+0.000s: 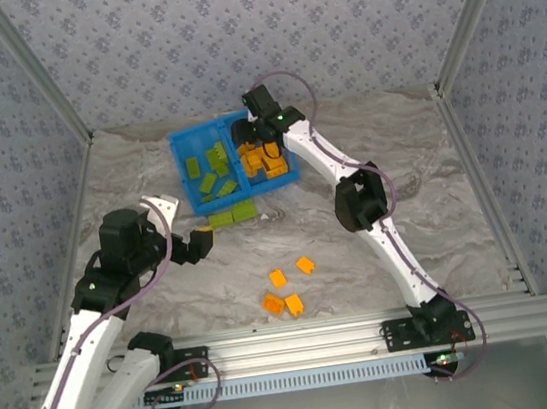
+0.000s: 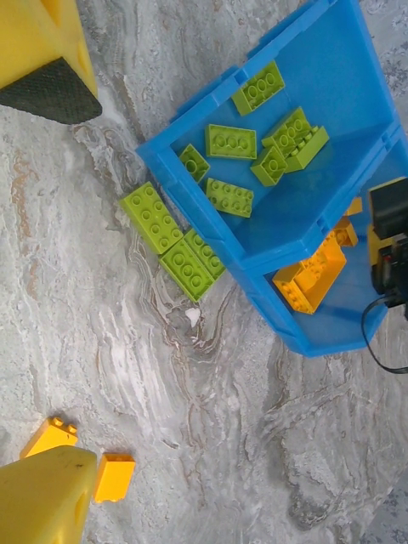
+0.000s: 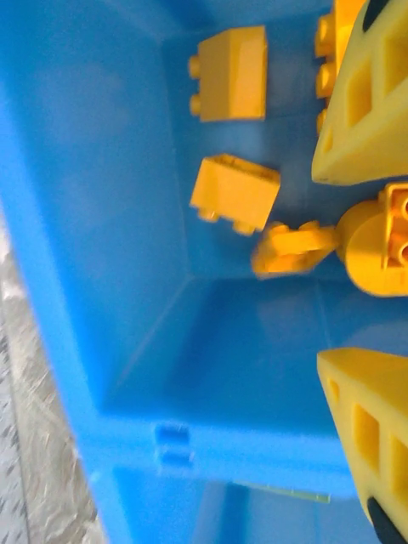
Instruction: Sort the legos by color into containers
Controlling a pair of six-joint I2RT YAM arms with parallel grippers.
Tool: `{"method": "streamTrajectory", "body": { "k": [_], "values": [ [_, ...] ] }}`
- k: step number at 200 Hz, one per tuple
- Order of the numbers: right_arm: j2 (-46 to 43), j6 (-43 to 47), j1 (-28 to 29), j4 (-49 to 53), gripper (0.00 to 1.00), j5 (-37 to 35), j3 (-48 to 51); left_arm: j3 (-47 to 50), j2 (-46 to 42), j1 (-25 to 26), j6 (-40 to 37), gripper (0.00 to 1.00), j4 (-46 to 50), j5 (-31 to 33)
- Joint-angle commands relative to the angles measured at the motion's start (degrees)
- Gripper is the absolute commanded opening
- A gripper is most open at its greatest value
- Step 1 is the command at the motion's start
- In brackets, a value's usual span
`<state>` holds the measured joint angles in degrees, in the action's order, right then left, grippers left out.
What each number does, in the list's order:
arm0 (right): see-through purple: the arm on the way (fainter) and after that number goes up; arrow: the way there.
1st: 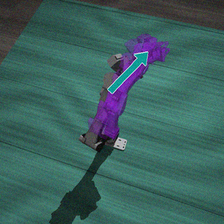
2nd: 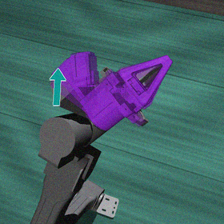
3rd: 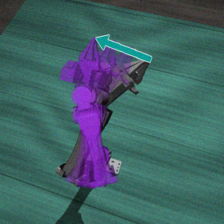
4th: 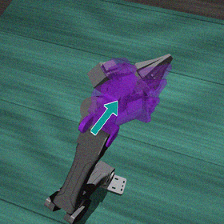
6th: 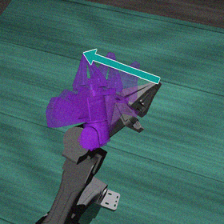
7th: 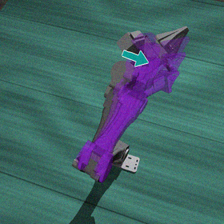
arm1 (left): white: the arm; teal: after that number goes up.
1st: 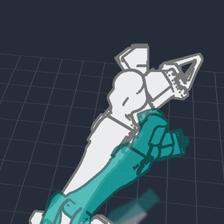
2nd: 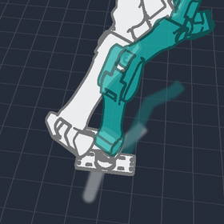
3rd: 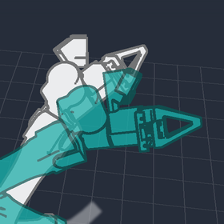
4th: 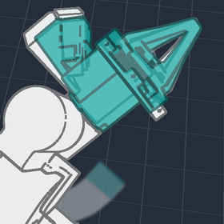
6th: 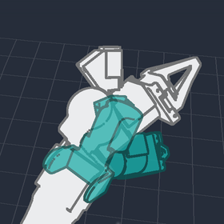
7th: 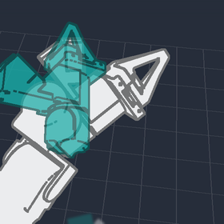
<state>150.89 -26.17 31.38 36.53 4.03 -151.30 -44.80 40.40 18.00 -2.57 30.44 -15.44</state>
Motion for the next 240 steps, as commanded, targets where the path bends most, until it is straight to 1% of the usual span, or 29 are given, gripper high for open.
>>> {"method": "streamTrajectory", "body": {
  "k": [1,25,46,61,75,86,101,114,126,145,150,158,166,176,184,197,214,224,240],
  "values": [
    [-2.7,-0.4,-0.1,0.1,0.59,1.0,-3.9,-0.9,-0.2,-0.4,-0.9,0.99,0.5,-0.5],
    [-9.3,1.8,0.0,3.4,0.58,-0.5,-1.9,-0.9,-0.3,-0.4,-0.9,0.99,0.5,-0.5],
    [-18.3,3.1,-0.1,4.7,0.59,-1.8,5.8,-0.9,0.0,-0.4,-0.6,0.99,0.3,-1.0],
    [-26.1,4.3,0.0,3.8,0.6,-0.6,15.0,-1.1,0.9,-0.4,0.2,0.99,0.1,-2.5],
    [-34.7,7.5,0.7,1.7,0.61,1.6,25.0,-2.5,2.4,-0.3,2.3,0.99,0.3,-4.6],
    [-41.3,10.1,1.9,0.4,0.63,0.2,34.2,-3.1,3.3,0.1,5.4,0.99,-0.6,-6.1],
    [-51.1,12.8,3.9,-1.7,0.65,-3.9,47.8,-3.3,4.3,2.1,9.6,0.99,-2.7,-7.2],
    [-59.0,11.7,5.0,-2.6,0.68,-8.1,58.1,-3.4,5.4,5.4,13.1,0.99,-4.4,-6.9],
    [-65.8,8.5,4.8,-4.2,0.69,-10.2,68.1,-3.8,7.2,9.8,15.3,0.99,-5.5,-4.8],
    [-77.1,2.0,4.2,-4.4,0.74,-15.6,80.9,-5.9,12.2,19.0,17.5,0.99,-5.6,1.1],
    [-79.3,0.4,4.0,-4.2,0.75,-17.0,82.3,-6.6,14.0,21.3,18.2,0.99,-5.7,2.6],
    [-83.1,-2.5,3.5,-3.4,0.78,-20.3,87.3,-7.5,16.9,25.0,18.8,0.99,-6.4,3.2],
    [-86.4,-4.9,2.9,-2.4,0.83,-23.7,90.4,-8.2,20.5,28.3,18.5,0.99,-7.3,2.6],
    [-89.9,-7.0,1.8,-0.1,0.89,-27.3,93.2,-9.7,25.6,31.9,17.9,0.99,-7.3,2.3],
    [-92.2,-8.3,0.5,1.1,0.93,-28.4,94.7,-11.5,30.4,34.2,17.8,0.98,-6.6,2.7],
    [-95.2,-8.9,-1.3,1.9,0.97,-28.2,96.2,-14.7,37.6,37.4,16.5,0.97,-5.1,3.0],
    [-97.9,-8.6,-2.7,2.9,0.98,-27.4,96.8,-18.1,45.0,41.3,12.6,0.96,-3.3,6.1],
    [-98.5,-8.6,-3.3,4.2,0.99,-28.0,96.8,-19.2,48.6,42.4,10.4,0.96,-3.4,7.6],
    [-98.7,-9.2,-3.8,6.1,0.99,-28.3,96.6,-20.2,52.8,42.4,8.3,0.96,-3.9,8.8]
  ]
}}
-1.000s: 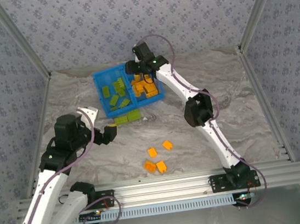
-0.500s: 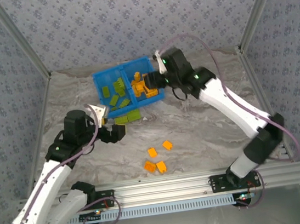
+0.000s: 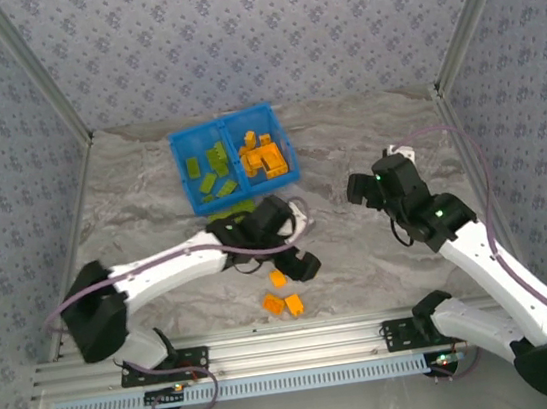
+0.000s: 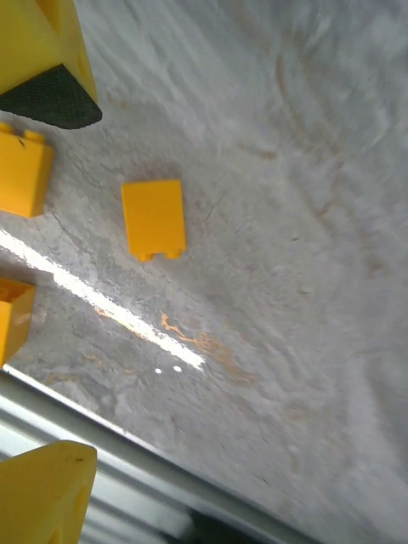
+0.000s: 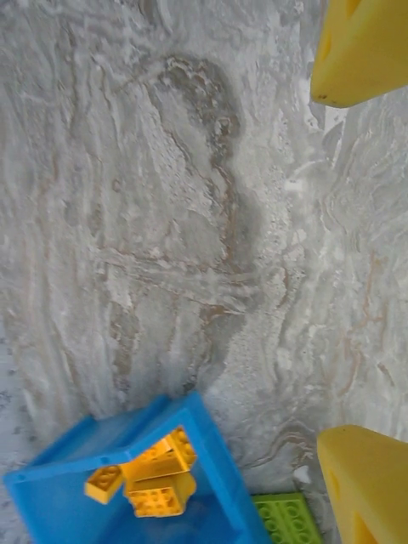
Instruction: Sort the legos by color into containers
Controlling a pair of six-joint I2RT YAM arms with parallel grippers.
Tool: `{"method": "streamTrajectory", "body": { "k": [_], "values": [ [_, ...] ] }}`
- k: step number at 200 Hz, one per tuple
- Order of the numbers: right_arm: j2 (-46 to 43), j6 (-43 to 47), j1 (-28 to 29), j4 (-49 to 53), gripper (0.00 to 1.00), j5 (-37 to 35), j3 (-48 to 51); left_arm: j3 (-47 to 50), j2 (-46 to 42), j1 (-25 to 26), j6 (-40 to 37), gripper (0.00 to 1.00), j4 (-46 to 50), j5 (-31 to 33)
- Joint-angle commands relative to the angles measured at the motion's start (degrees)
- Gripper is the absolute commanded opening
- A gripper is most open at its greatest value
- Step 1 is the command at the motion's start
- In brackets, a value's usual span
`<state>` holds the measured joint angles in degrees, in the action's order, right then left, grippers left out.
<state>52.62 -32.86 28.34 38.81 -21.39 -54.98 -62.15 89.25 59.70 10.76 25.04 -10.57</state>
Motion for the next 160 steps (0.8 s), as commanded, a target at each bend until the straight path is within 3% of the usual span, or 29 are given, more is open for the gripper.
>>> {"method": "streamTrajectory", "body": {
  "k": [1,73,111,160],
  "values": [
    [-0.4,-2.5,-0.8,3.9,0.99,-2.9,0.3,-2.9,4.1,0.8,-5.2,0.96,1.5,4.0],
    [-0.3,-2.7,-1.4,4.6,1.0,-1.8,1.2,-5.2,15.5,1.7,-10.4,0.93,0.1,6.5],
    [0.0,-2.8,-1.6,4.7,1.0,-1.5,1.1,-5.1,18.1,2.4,-10.0,0.8,-1.7,8.7],
    [0.5,-4.3,-1.9,5.1,1.0,-1.0,1.3,-5.6,20.8,3.3,-9.1,0.52,-2.1,8.7]
  ]
}}
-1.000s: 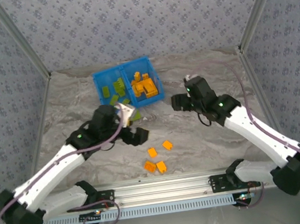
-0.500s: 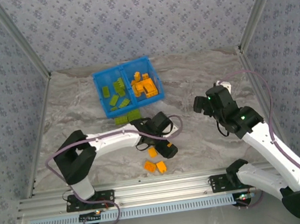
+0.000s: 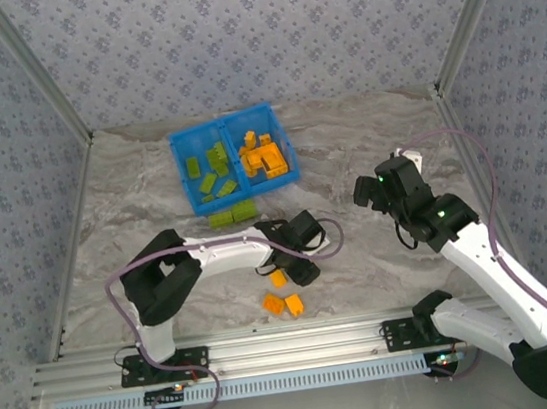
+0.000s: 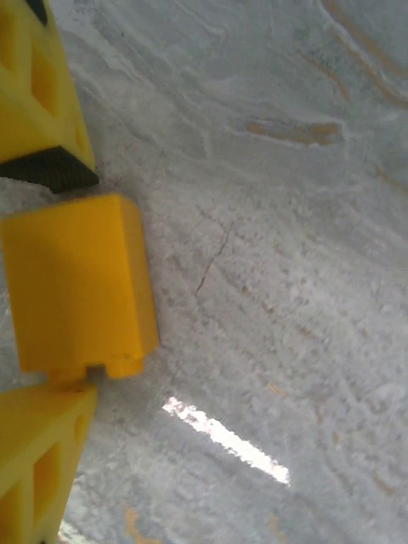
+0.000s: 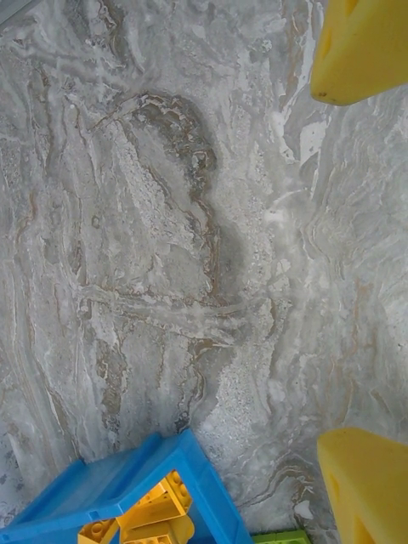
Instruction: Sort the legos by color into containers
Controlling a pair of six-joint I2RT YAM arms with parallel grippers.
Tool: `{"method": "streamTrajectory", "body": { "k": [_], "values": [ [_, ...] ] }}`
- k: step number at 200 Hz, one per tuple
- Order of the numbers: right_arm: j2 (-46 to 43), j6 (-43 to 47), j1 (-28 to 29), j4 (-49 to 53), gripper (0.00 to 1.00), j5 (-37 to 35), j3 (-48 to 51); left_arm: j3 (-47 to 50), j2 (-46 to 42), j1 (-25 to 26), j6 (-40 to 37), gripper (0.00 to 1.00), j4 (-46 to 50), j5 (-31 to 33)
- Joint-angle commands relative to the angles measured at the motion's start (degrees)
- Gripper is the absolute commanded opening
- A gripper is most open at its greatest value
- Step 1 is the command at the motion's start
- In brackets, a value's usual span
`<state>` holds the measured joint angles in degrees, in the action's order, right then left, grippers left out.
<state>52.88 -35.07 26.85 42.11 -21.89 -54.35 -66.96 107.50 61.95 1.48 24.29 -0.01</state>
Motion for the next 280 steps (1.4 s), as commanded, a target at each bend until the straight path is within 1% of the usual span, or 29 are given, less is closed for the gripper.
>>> {"method": "streamTrajectory", "body": {
  "k": [1,29,54,70,90,113,129,157,178,191,217,255,260,263,280],
  "values": [
    [0.3,-2.1,-0.3,1.8,1.0,-0.5,0.6,-0.8,2.6,1.0,0.2,0.52,-1.4,-2.0],
    [0.1,-2.0,-0.6,2.2,1.0,-0.4,0.4,-0.8,2.2,1.2,0.9,0.4,-1.9,-2.2],
    [0.0,-2.1,-0.5,2.6,1.0,-0.3,0.0,-0.9,-1.7,1.1,1.1,0.34,-2.5,-0.5],
    [-0.1,-2.3,-0.5,2.5,1.0,-0.1,-0.1,-2.5,-4.7,0.5,0.3,0.33,-1.7,1.6],
    [-0.2,-2.4,-0.5,2.5,1.0,0.1,-0.3,-7.2,-7.1,-2.2,-1.9,0.33,0.8,4.0],
    [-0.2,-2.6,-0.5,2.0,1.0,0.4,0.0,-15.7,-6.7,-7.7,-6.7,0.33,3.9,5.4],
    [-0.2,-2.8,-0.6,2.1,1.0,0.8,0.0,-23.2,-3.7,-12.2,-10.7,0.33,6.6,6.6],
    [-0.9,-3.2,-0.7,2.7,1.0,1.1,0.1,-37.7,5.0,-20.2,-15.5,0.32,10.4,8.1],
    [-2.1,-3.7,-0.7,3.0,1.0,1.2,0.5,-45.2,10.6,-25.3,-16.8,0.32,9.7,7.5],
    [-2.7,-3.6,-0.7,3.3,1.0,1.1,0.6,-50.4,14.1,-27.7,-16.7,0.32,10.2,7.2],
    [-3.0,-3.3,-0.9,3.9,1.0,1.1,0.6,-58.9,21.6,-30.4,-16.1,0.32,12.4,8.1],
    [-3.0,-3.3,-1.0,3.3,1.0,2.1,0.9,-68.9,30.7,-32.4,-13.2,0.33,14.2,10.1],
    [-3.0,-3.4,-1.1,3.3,1.0,2.2,0.9,-70.3,31.8,-32.6,-13.0,0.34,14.2,10.1],
    [-3.0,-3.4,-1.1,3.3,1.0,2.3,0.9,-71.1,32.4,-32.6,-12.8,0.35,15.8,10.2],
    [-3.0,-3.5,-1.0,3.5,1.0,2.6,0.8,-75.4,34.9,-32.8,-12.0,0.43,18.2,10.0]
  ]
}}
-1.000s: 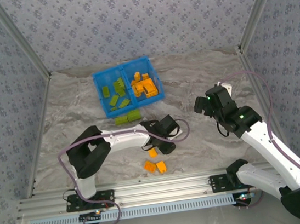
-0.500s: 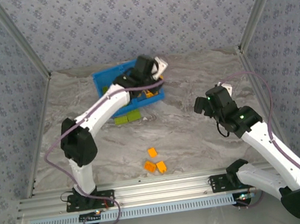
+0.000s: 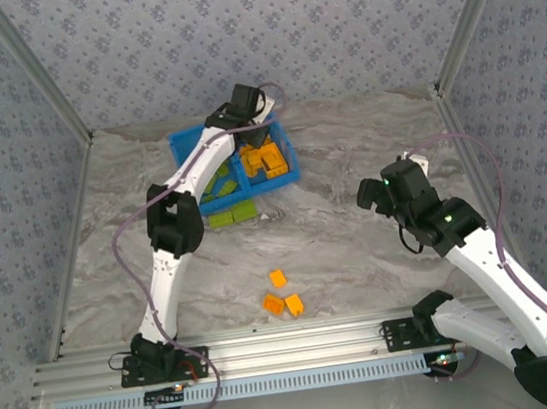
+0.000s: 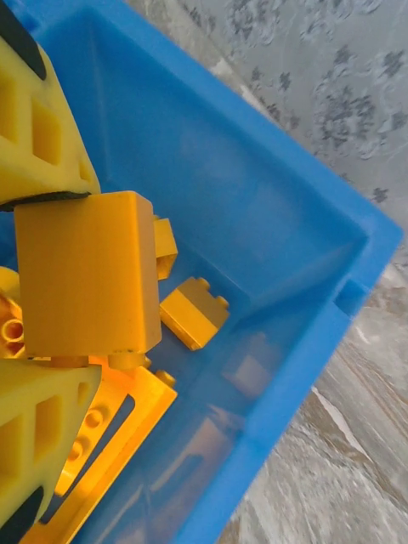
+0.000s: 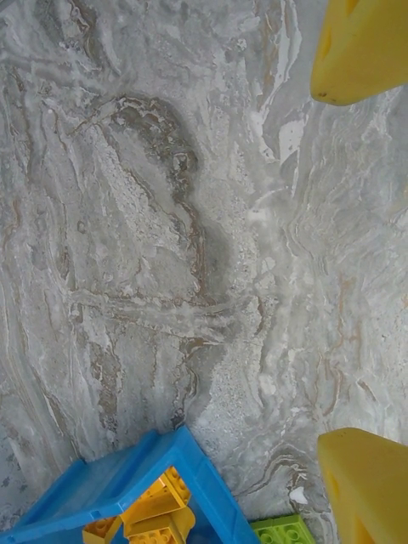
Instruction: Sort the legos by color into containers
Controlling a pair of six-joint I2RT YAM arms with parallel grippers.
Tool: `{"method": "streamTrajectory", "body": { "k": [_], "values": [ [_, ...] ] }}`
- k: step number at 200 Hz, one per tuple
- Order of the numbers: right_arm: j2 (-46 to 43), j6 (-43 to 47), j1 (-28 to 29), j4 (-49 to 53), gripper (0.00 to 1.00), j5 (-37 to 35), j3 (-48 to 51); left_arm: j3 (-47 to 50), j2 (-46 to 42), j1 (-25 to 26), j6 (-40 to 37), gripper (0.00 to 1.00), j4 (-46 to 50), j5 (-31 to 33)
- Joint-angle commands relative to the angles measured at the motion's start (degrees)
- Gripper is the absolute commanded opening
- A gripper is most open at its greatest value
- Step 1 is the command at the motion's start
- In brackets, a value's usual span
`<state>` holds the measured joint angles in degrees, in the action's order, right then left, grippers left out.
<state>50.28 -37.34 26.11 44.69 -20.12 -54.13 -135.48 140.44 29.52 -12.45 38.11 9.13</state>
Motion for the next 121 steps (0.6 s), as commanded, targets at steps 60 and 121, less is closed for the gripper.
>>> {"method": "streamTrajectory", "body": {
  "k": [60,121],
  "values": [
    [-0.2,-2.2,-0.1,-0.9,1.0,5.5,2.8,-5.3,-4.4,-0.2,8.5,0.6,5.1,-9.5],
    [2.1,0.8,9.5,-3.2,0.99,15.0,3.9,17.0,-28.3,-0.2,12.5,0.61,-3.9,-14.4]
  ]
}}
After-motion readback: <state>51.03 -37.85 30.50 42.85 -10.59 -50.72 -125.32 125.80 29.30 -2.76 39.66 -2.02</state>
